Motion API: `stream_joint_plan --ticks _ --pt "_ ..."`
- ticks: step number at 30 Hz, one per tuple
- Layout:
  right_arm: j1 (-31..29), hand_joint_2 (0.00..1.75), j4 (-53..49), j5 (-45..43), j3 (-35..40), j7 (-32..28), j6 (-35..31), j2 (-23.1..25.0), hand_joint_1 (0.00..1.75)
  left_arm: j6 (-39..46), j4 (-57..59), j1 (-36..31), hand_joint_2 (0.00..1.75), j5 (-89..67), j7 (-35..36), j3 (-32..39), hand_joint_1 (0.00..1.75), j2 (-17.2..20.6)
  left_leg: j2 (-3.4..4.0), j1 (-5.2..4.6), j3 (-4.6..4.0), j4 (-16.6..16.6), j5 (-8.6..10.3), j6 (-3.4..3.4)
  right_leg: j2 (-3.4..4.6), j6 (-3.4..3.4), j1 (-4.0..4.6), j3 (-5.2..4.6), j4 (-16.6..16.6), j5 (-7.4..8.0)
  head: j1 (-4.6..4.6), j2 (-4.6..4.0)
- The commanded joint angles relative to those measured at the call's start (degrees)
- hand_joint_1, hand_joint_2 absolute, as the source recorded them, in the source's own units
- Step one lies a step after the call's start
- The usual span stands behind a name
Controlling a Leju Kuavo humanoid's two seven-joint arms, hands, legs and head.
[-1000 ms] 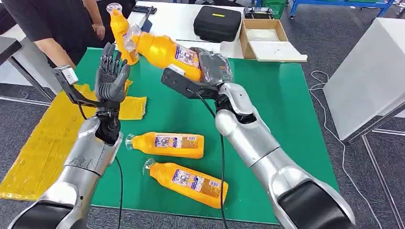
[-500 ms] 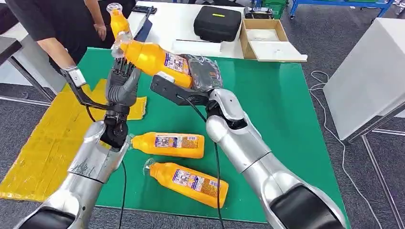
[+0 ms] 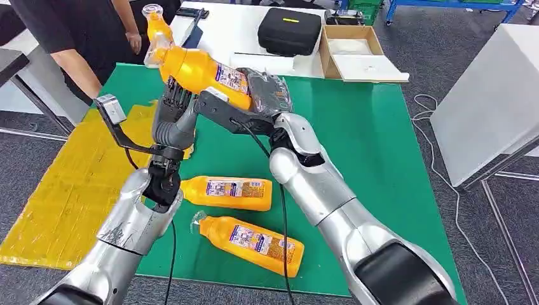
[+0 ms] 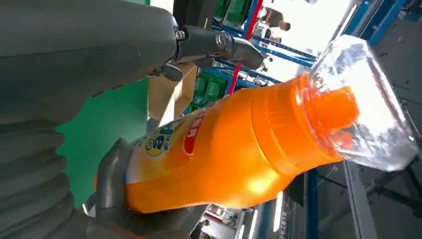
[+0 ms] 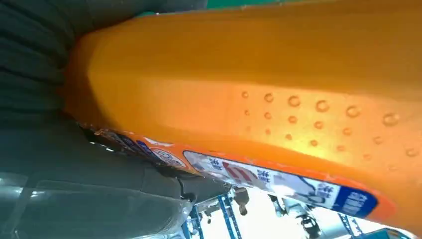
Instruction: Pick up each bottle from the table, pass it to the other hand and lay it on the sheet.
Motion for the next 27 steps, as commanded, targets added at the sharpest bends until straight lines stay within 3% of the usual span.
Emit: stream_joint_plan --ticks 1,5,10,19,27 --pt "-3.43 1.75 7.70 0.02 -0.72 -0.39 0.71 1.91 1.71 0.22 0.70 -1.89 1.75 0.12 -0.03 -2.51 0.00 -0.70 -0.03 0.04 0.05 0.03 -0.03 -0.14 -0.05 -0.09 0.04 0.06 0.03 -0.05 -0.02 0.00" --pt "-2.29 1.75 7.74 -3.41 3.71 -0.01 0.56 2.16 1.71 0.92 0.29 -2.25 1.75 0.35 0.17 -2.72 0.00 -1.56 -0.02 0.06 0.12 0.04 -0.07 -0.19 -0.06 -0.12 0.05 0.14 0.03 -0.08 -0.04 0.00" --pt "-0.35 1.75 6.18 -12.04 17.66 2.26 -0.74 2.16 1.75 2.06 -0.02 -2.27 1.75 0.45 -0.01 -1.73 0.00 -1.62 0.06 0.08 0.18 0.03 -0.11 -0.22 0.02 -0.14 0.08 0.18 0.00 -0.09 0.00 0.00" --pt "-0.96 1.75 6.76 -12.61 17.81 2.30 -0.75 2.16 1.71 1.99 -0.04 -2.15 1.75 0.46 -0.03 -1.68 0.00 -1.60 -0.02 0.08 0.12 0.07 -0.09 -0.22 -0.04 -0.14 0.08 0.11 0.04 -0.10 -0.02 0.00" --pt "2.41 1.75 -1.46 -16.96 31.42 3.08 -0.41 2.16 1.73 2.72 -0.64 -0.11 1.75 0.31 -1.16 0.71 0.00 -0.88 0.15 0.08 0.23 0.01 -0.15 -0.26 0.11 -0.19 0.08 0.18 0.01 -0.12 -0.02 0.00"
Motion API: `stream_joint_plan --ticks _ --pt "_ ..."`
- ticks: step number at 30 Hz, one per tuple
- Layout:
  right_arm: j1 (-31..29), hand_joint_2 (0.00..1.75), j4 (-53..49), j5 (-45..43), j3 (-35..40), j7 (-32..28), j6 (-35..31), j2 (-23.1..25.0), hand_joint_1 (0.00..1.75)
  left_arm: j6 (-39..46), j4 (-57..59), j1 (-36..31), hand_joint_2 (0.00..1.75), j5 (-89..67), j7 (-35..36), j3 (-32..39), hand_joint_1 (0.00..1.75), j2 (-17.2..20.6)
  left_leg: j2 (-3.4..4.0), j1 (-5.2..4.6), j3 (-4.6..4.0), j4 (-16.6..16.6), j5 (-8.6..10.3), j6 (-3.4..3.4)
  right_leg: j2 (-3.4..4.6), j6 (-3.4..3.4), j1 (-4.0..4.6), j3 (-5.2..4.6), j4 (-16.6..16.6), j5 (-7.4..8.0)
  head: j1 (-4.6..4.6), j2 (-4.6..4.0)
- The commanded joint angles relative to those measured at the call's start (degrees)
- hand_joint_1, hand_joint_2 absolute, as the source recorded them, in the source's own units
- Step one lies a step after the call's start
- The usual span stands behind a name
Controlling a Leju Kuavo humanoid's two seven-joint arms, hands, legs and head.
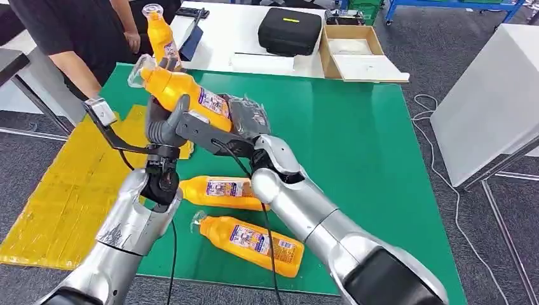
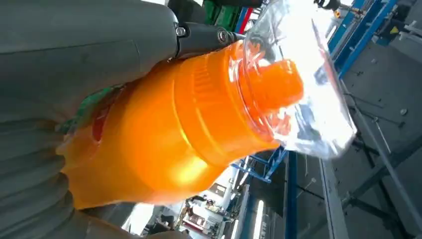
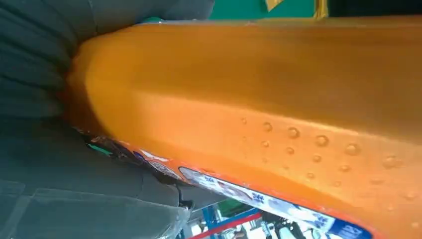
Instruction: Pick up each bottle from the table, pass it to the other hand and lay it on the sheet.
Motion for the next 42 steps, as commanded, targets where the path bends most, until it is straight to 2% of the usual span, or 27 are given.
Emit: stream_joint_plan --ticks 1,3,15,20,21,22,23,24,42 --pt "1.10 1.75 -5.88 -1.87 18.28 1.08 0.74 0.59 1.75 0.00 1.43 -0.88 1.75 -0.66 -0.64 -0.09 0.00 -0.13 0.12 0.09 0.20 0.01 -0.12 -0.22 0.08 -0.16 0.09 0.18 -0.02 -0.09 0.02 0.00" --pt "1.21 1.75 -7.74 -1.83 19.36 1.54 0.74 0.59 1.69 -0.13 1.36 -0.69 1.75 -0.95 -0.93 0.45 0.00 -0.17 0.00 0.11 0.18 0.03 -0.12 -0.25 -0.05 -0.17 0.10 0.18 0.01 -0.12 -0.07 0.00" --pt "0.70 1.75 -9.94 0.09 17.93 2.53 1.17 0.59 1.73 -0.38 -0.36 0.30 1.75 -2.83 -0.22 1.51 0.00 -1.05 -0.02 0.11 0.14 0.05 -0.12 -0.26 -0.05 -0.18 0.10 0.14 0.03 -0.13 0.00 0.00" --pt "0.01 1.75 -11.51 0.84 16.05 2.66 2.22 0.59 1.73 0.13 -2.09 1.15 1.75 -3.88 0.98 1.95 0.00 -0.23 -0.03 0.08 0.01 0.02 -0.05 -0.17 -0.04 -0.12 0.09 0.01 0.00 -0.06 0.00 0.00" --pt "-0.05 1.75 -11.59 0.84 16.03 2.66 2.25 0.59 1.73 0.14 -2.20 1.07 1.75 -3.88 0.98 2.16 0.00 0.08 0.00 0.14 0.29 0.14 -0.25 -0.41 -0.06 -0.28 0.14 0.28 0.13 -0.27 0.00 0.00" --pt "-0.04 1.75 -11.65 0.89 16.09 2.63 2.39 0.59 1.69 0.19 -2.73 1.30 1.75 -3.72 1.06 2.37 0.00 0.13 0.01 0.08 0.03 0.04 -0.08 -0.19 -0.01 -0.14 0.08 0.02 0.02 -0.07 -0.02 0.00" --pt "0.07 1.75 -11.55 1.06 16.18 2.41 2.69 0.59 1.71 0.23 -3.97 1.76 1.75 -3.54 1.08 2.79 1.48 0.37 0.01 0.10 0.12 0.07 -0.13 -0.26 -0.02 -0.18 0.10 0.11 0.06 -0.13 -0.02 0.00" --pt "0.13 1.75 -11.52 1.11 16.17 2.32 2.74 0.59 1.71 0.22 -4.30 1.90 1.75 -3.44 1.10 2.89 1.75 0.40 0.03 0.10 0.12 0.06 -0.12 -0.26 -0.01 -0.19 0.10 0.11 0.05 -0.13 0.00 0.00" --pt "0.96 1.75 -10.17 1.78 15.83 1.51 3.38 0.59 1.75 -0.16 -8.09 4.26 1.75 -0.66 1.57 4.79 1.75 1.61 0.03 0.11 0.19 0.02 -0.13 -0.28 0.00 -0.20 0.10 0.18 0.01 -0.13 0.00 0.00"
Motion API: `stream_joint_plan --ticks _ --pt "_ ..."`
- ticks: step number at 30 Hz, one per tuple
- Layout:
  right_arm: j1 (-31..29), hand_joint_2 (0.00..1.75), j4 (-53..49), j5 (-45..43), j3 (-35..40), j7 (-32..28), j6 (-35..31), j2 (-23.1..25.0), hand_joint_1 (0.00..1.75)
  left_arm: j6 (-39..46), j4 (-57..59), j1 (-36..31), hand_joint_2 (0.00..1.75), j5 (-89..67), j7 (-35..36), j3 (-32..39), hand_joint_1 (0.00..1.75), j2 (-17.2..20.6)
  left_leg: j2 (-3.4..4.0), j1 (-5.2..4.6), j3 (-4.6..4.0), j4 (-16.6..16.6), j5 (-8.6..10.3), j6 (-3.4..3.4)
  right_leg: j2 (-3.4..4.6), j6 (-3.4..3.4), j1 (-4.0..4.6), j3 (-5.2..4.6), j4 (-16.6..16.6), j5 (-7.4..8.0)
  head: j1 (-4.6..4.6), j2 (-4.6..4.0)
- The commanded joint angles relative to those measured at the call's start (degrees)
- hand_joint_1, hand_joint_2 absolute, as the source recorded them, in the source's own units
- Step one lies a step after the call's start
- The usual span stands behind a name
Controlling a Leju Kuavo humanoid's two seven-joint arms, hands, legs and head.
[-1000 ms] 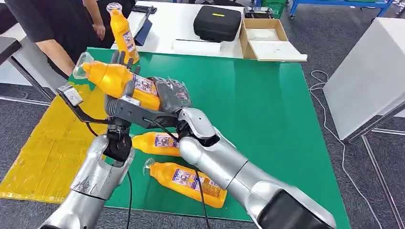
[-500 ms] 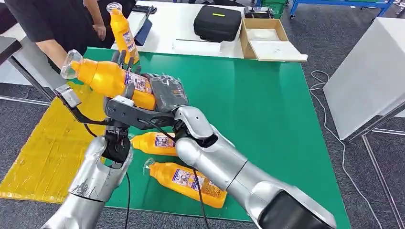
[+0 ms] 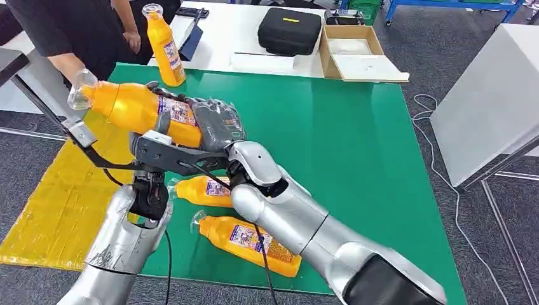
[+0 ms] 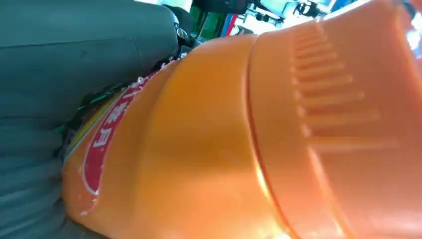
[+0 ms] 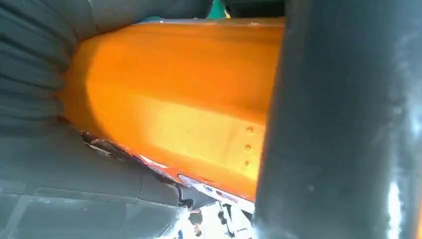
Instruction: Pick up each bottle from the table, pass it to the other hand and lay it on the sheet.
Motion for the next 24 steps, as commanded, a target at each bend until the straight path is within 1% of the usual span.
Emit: stream_joint_plan --ticks 1,2,5,7,8,9,10,11,13,14,15,17,18,19,20,22,24 --pt "0.76 1.75 0.53 0.60 6.05 -1.67 2.04 0.55 1.75 -0.14 1.16 -2.70 1.75 1.67 1.22 1.40 1.75 1.32 0.04 0.09 0.21 0.02 -0.11 -0.25 0.00 -0.17 0.08 0.22 0.01 -0.10 0.00 0.00" --pt "0.83 1.75 0.80 0.67 6.04 -1.73 2.07 0.55 1.75 -0.19 1.14 -2.65 1.75 1.82 1.21 1.54 1.75 1.48 0.03 0.06 0.11 -0.01 -0.05 -0.16 0.01 -0.11 0.06 0.11 -0.02 -0.04 0.00 0.00" --pt "1.34 1.75 1.96 1.06 5.96 -2.10 2.25 0.55 1.73 -0.42 0.82 -2.54 1.75 2.53 1.33 1.98 1.75 2.03 0.07 0.12 0.32 0.02 -0.15 -0.32 0.02 -0.22 0.11 0.32 0.01 -0.13 0.00 0.00" --pt "1.69 1.75 2.77 1.48 5.56 -2.39 2.14 0.55 1.75 -0.48 0.45 -2.33 1.75 2.99 1.43 2.29 1.75 2.27 0.04 0.09 0.15 -0.02 -0.05 -0.19 0.01 -0.13 0.08 0.17 -0.05 -0.03 0.00 0.00" --pt "1.73 1.75 2.90 1.58 5.46 -2.47 2.13 0.55 1.71 -0.49 0.40 -2.30 1.75 3.06 1.44 2.33 1.75 2.29 0.04 0.10 0.25 -0.02 -0.09 -0.25 0.00 -0.17 0.09 0.26 -0.04 -0.07 0.00 0.00" --pt "1.88 1.75 3.44 1.83 5.16 -2.60 2.05 0.55 1.75 -0.49 0.37 -2.25 1.75 3.26 1.50 2.51 1.75 2.38 0.06 0.09 0.30 -0.01 -0.11 -0.29 0.01 -0.19 0.09 0.30 -0.01 -0.10 0.02 0.00" --pt "1.94 1.75 3.72 2.08 4.96 -2.78 2.00 0.55 1.75 -0.50 0.43 -2.20 1.75 3.45 1.58 2.64 1.75 2.46 0.05 0.10 0.20 -0.01 -0.08 -0.22 0.01 -0.15 0.10 0.21 -0.04 -0.06 0.00 0.00" --pt "2.00 1.75 4.17 2.32 4.57 -2.99 1.95 0.55 1.75 -0.52 0.58 -2.29 1.75 3.56 1.63 2.71 1.75 2.52 0.01 0.09 0.13 -0.03 -0.04 -0.17 -0.02 -0.12 0.08 0.15 -0.05 -0.03 0.00 0.00" --pt "2.17 1.75 5.06 3.48 3.55 -3.58 1.58 0.55 1.71 -0.59 0.83 -2.28 1.75 3.83 1.71 2.79 1.75 2.76 0.00 0.13 0.28 0.01 -0.11 -0.30 -0.05 -0.20 0.12 0.30 -0.01 -0.12 0.02 0.00" --pt "2.25 1.75 5.31 4.03 2.51 -3.68 1.31 0.55 1.75 -0.64 0.84 -2.21 1.75 4.01 1.67 2.88 1.75 2.97 -0.03 0.11 0.20 0.00 -0.07 -0.23 -0.07 -0.16 0.10 0.22 -0.03 -0.08 0.02 0.00" --pt "2.10 1.75 5.64 5.48 1.31 -4.19 0.86 0.55 1.71 -0.70 0.92 -2.13 1.75 4.29 1.61 3.04 1.75 3.23 -0.01 0.13 0.29 0.03 -0.12 -0.31 -0.06 -0.21 0.12 0.31 0.00 -0.12 0.00 0.00" --pt "1.95 1.75 3.68 8.56 -2.67 -4.65 -1.71 -0.67 0.00 -0.91 1.00 -1.70 1.75 4.85 1.37 3.80 1.75 3.52 -0.01 0.13 0.24 0.01 -0.09 -0.27 -0.06 -0.18 0.12 0.27 -0.03 -0.09 0.02 0.00" --pt "1.82 1.75 1.86 8.45 -5.07 -4.99 -0.82 -1.49 0.00 -1.07 1.00 -1.44 1.75 5.00 1.23 4.21 1.75 3.47 -0.04 0.09 0.16 -0.01 -0.05 -0.19 -0.07 -0.13 0.08 0.18 -0.03 -0.06 0.00 0.00" --pt "2.03 1.75 0.22 9.79 -7.35 -5.63 1.30 -1.93 0.00 -1.32 1.00 -1.28 1.75 4.97 1.20 4.46 1.75 3.43 -0.06 0.13 0.23 0.03 -0.09 -0.27 -0.11 -0.19 0.12 0.27 -0.01 -0.10 0.02 0.00" --pt "2.10 1.75 -0.10 10.11 -7.82 -5.75 1.71 -1.97 0.00 -1.36 1.00 -1.26 1.75 4.96 1.20 4.49 1.75 3.40 -0.09 0.10 0.10 0.03 -0.04 -0.19 -0.12 -0.12 0.10 0.14 -0.01 -0.06 -0.02 0.00" --pt "2.26 1.75 -0.10 10.18 -7.78 -5.75 1.77 -1.83 0.00 -1.35 0.98 -1.29 1.75 4.96 1.20 4.45 1.75 3.32 -0.13 0.10 0.15 0.05 -0.06 -0.23 -0.16 -0.15 0.10 0.19 0.01 -0.10 0.02 0.00" --pt "2.54 1.75 0.02 10.49 -7.81 -5.68 1.89 -1.56 0.00 -1.38 0.95 -1.32 1.75 4.96 1.20 4.37 1.75 3.30 0.03 0.10 0.17 0.05 -0.09 -0.24 -0.01 -0.16 0.09 0.17 0.01 -0.07 0.02 0.00"
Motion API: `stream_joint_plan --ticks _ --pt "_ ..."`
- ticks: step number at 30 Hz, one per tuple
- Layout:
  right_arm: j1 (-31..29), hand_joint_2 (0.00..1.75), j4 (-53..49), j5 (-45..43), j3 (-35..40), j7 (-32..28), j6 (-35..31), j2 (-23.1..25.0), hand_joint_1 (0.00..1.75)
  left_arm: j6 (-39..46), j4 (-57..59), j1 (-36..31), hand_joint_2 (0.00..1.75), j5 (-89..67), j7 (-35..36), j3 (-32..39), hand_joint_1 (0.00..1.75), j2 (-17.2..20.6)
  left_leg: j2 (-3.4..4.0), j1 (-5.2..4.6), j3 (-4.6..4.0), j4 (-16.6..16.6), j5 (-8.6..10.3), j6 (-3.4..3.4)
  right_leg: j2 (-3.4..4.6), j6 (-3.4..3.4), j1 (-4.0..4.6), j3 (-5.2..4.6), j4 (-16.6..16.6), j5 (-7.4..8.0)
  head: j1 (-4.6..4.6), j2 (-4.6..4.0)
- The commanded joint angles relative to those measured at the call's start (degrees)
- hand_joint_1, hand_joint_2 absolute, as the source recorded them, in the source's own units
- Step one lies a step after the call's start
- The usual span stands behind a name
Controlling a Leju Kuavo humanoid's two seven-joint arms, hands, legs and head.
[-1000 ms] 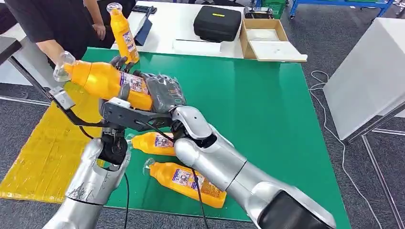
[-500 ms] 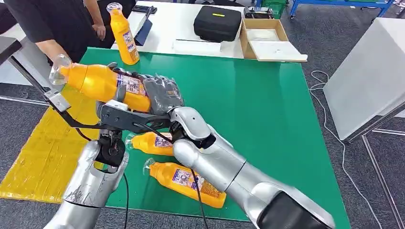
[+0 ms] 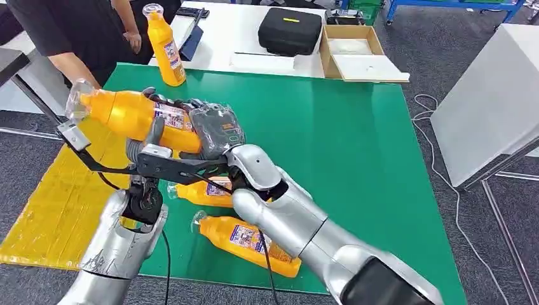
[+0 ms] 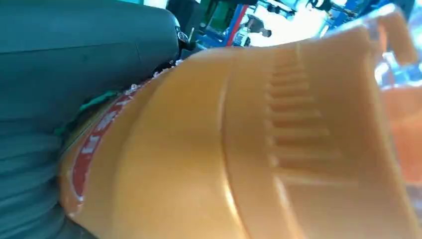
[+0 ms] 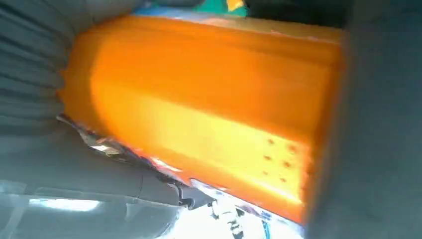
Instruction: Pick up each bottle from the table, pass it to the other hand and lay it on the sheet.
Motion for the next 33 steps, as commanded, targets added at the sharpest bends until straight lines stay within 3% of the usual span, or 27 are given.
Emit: stream_joint_plan --ticks 1,12,13,19,24,25,29,33 --pt "0.80 1.75 -1.14 1.25 -3.58 -0.79 1.45 -1.63 0.00 0.08 2.29 -3.06 1.75 0.28 0.32 2.56 1.75 1.16 -0.02 0.05 0.08 0.01 -0.03 -0.16 -0.05 -0.10 0.05 0.11 0.00 -0.04 -0.02 0.00" --pt "0.93 1.75 -1.07 1.40 -3.54 -0.77 1.43 -1.52 0.00 0.06 2.28 -3.08 1.75 0.28 0.32 2.53 1.75 1.16 -0.07 0.10 0.18 0.09 -0.10 -0.26 -0.13 -0.16 0.09 0.21 0.06 -0.13 0.00 0.00" --pt "0.71 0.00 -1.42 1.51 -4.65 -0.31 -0.32 -1.87 0.00 0.05 2.29 -3.01 1.75 0.28 0.33 2.59 1.75 1.26 -0.05 0.09 0.15 0.08 -0.09 -0.23 -0.09 -0.15 0.09 0.18 0.05 -0.10 0.00 0.00" --pt "-0.50 0.00 -10.42 -3.11 -16.43 -3.26 0.75 -7.60 0.00 -1.30 5.02 -2.78 1.75 0.75 -0.51 3.22 1.75 2.94 -0.22 0.08 0.08 0.13 -0.05 -0.22 -0.26 -0.13 0.08 0.14 0.08 -0.11 -0.02 0.00" --pt "-0.57 0.00 -8.41 -2.42 -16.86 -4.81 0.80 -7.88 0.00 -1.97 5.84 -2.86 1.75 1.29 -0.95 3.48 1.75 3.74 -0.07 0.03 0.10 0.03 -0.03 -0.16 -0.08 -0.10 0.05 0.12 0.00 -0.03 0.02 0.00" --pt "0.01 0.00 -8.98 -2.66 -17.63 -5.70 -2.67 -8.22 0.00 -1.44 6.27 -2.86 1.75 1.70 -1.43 4.03 1.75 4.03 -0.07 0.06 0.20 0.06 -0.08 -0.25 -0.10 -0.16 0.08 0.23 0.03 -0.09 0.00 0.00" --pt "2.33 0.00 -19.62 -7.48 -21.00 -5.24 1.39 -14.74 0.00 -2.79 12.51 -4.75 1.75 4.75 -1.13 9.77 1.75 7.47 -0.16 0.06 0.14 0.04 -0.04 -0.22 -0.19 -0.13 0.08 0.20 0.01 -0.08 -0.02 0.00" --pt "3.19 0.00 -23.43 -9.44 -24.09 -5.76 3.57 -18.82 0.00 -5.89 21.92 -8.48 1.75 7.03 0.15 15.61 1.75 11.02 -0.10 0.08 0.21 0.09 -0.08 -0.27 -0.13 -0.17 0.13 0.22 0.05 -0.10 0.00 0.00"
